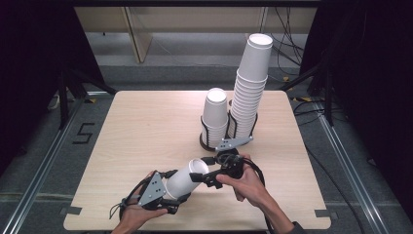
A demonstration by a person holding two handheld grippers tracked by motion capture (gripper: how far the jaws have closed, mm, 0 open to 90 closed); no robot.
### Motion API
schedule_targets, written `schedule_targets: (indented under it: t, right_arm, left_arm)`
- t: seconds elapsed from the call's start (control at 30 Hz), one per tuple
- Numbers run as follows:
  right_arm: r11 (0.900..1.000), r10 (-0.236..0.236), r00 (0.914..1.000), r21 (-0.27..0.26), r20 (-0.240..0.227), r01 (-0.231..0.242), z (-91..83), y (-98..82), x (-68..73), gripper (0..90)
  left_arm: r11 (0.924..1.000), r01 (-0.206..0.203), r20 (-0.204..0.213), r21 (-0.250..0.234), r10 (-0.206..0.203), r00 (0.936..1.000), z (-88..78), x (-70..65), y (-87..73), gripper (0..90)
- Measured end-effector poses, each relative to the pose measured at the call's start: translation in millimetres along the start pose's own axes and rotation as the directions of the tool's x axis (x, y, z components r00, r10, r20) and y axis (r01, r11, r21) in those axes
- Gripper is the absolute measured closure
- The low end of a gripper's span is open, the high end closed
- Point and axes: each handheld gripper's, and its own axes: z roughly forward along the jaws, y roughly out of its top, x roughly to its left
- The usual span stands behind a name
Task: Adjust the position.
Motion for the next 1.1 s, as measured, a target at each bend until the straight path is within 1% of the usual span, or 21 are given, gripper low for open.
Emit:
schedule_targets:
  t: [0.07,0.23,0.3,0.37,0.4,0.47,0.57,0.6,0.7,0.73,0.77,0.8,0.83,0.87,0.9,0.93,0.97,1.0,1.03,1.07,1.1]
  right_arm:
    - [1.0,0.006,1.0,0.014,0.003,-0.006,0.0,-0.1,0.6,20.1]
    - [0.996,-0.078,0.9963,0.051,0.038,0.076,-2.5,2.5,3.2,17.0]
    - [0.992,-0.102,0.9921,0.089,0.073,0.095,-5.4,3.8,8.0,17.0]
    - [0.984,-0.148,0.9858,0.108,0.079,0.139,-5.7,4.7,10.6,17.2]
    - [0.976,-0.191,0.9792,0.122,0.069,0.182,-5.9,5.9,11.5,17.7]
    - [0.969,-0.221,0.973,0.131,0.066,0.212,-6.4,6.6,13.2,16.8]
    - [0.945,-0.285,0.9566,0.188,0.062,0.269,-7.8,6.8,18.2,16.2]
    - [0.927,-0.334,0.9411,0.199,0.055,0.317,-6.9,7.4,18.1,16.5]
    - [0.896,-0.388,0.9204,0.257,0.05,0.363,-5.2,7.2,24.7,17.1]
    - [0.873,-0.424,0.9048,0.287,0.045,0.394,-4.1,7.0,27.3,17.1]
    - [0.858,-0.443,0.8955,0.31,0.045,0.409,-2.8,6.3,29.4,17.7]
    - [0.841,-0.462,0.8864,0.332,0.032,0.426,-1.3,5.6,30.8,18.6]
    - [0.83,-0.472,0.8812,0.347,0.021,0.436,-0.4,5.2,31.9,18.9]
    - [0.807,-0.501,0.8652,0.368,0.015,0.461,1.9,3.8,33.7,18.5]
    - [0.788,-0.52,0.8538,0.391,0.01,0.476,3.2,3.1,35.0,18.6]
    - [0.759,-0.554,0.8323,0.414,0.005,0.503,5.7,1.9,36.8,18.6]
    - [0.742,-0.572,0.8205,0.427,0.003,0.516,7.1,1.5,37.3,18.6]
    - [0.724,-0.589,0.8084,0.44,-0.009,0.532,9.4,0.7,37.9,18.5]
    - [0.72,-0.591,0.8067,0.451,0.0,0.527,11.0,-0.9,40.1,18.2]
    - [0.698,-0.609,0.7929,0.461,-0.021,0.548,13.0,-0.9,40.4,17.9]
    - [0.688,-0.613,0.7894,0.476,-0.023,0.548,14.1,-1.7,41.5,17.9]
  left_arm:
    - [1.0,0.001,0.0,0.007,-0.001,1.0,-0.1,-0.1,0.5,19.4]
    - [0.9974,-0.005,0.019,0.073,0.004,0.9998,0.3,0.3,1.4,19.9]
    - [0.9944,0.004,0.027,0.105,-0.006,0.9996,0.8,-0.2,1.8,20.4]
    - [0.9902,-0.015,0.031,0.139,0.01,0.9995,1.2,-0.6,2.0,20.6]
    - [0.9898,-0.013,0.04,0.142,0.007,0.9992,1.8,-0.9,2.0,20.7]
    - [0.9858,-0.014,0.049,0.167,0.006,0.9988,2.1,-2.5,3.2,21.1]
    - [0.9805,-0.039,0.067,0.193,0.026,0.9974,3.5,-5.3,4.2,21.4]
    - [0.9784,-0.042,0.074,0.202,0.028,0.9969,4.0,-5.3,4.6,21.3]
    - [0.9723,-0.056,0.099,0.227,0.034,0.9945,5.3,-7.0,5.5,21.3]
    - [0.9685,-0.064,0.098,0.241,0.042,0.9943,4.9,-7.1,6.2,21.2]
    - [0.9623,-0.081,0.111,0.26,0.053,0.9924,4.6,-6.5,6.9,21.2]
    - [0.9653,-0.068,0.105,0.252,0.043,0.9935,5.4,-8.5,6.8,21.2]
    - [0.9564,-0.094,0.12,0.277,0.062,0.9908,5.0,-7.6,7.9,21.1]
    - [0.9598,-0.084,0.12,0.268,0.053,0.9914,6.1,-8.5,7.3,21.1]
    - [0.9493,-0.109,0.125,0.295,0.074,0.9894,4.8,-8.4,8.7,21.1]
    - [0.9484,-0.115,0.125,0.295,0.081,0.9889,5.3,-9.1,8.6,21.1]
    - [0.9426,-0.122,0.135,0.311,0.084,0.9873,4.5,-9.9,9.8,21.1]
    - [0.9463,-0.123,0.142,0.299,0.084,0.9864,5.5,-10.8,9.9,21.1]
    - [0.9456,-0.13,0.148,0.298,0.089,0.985,5.5,-11.6,10.7,21.1]
    - [0.9421,-0.137,0.144,0.306,0.097,0.9849,4.7,-13.0,12.1,21.1]
    - [0.9434,-0.143,0.152,0.299,0.101,0.9833,5.0,-13.3,12.4,21.1]
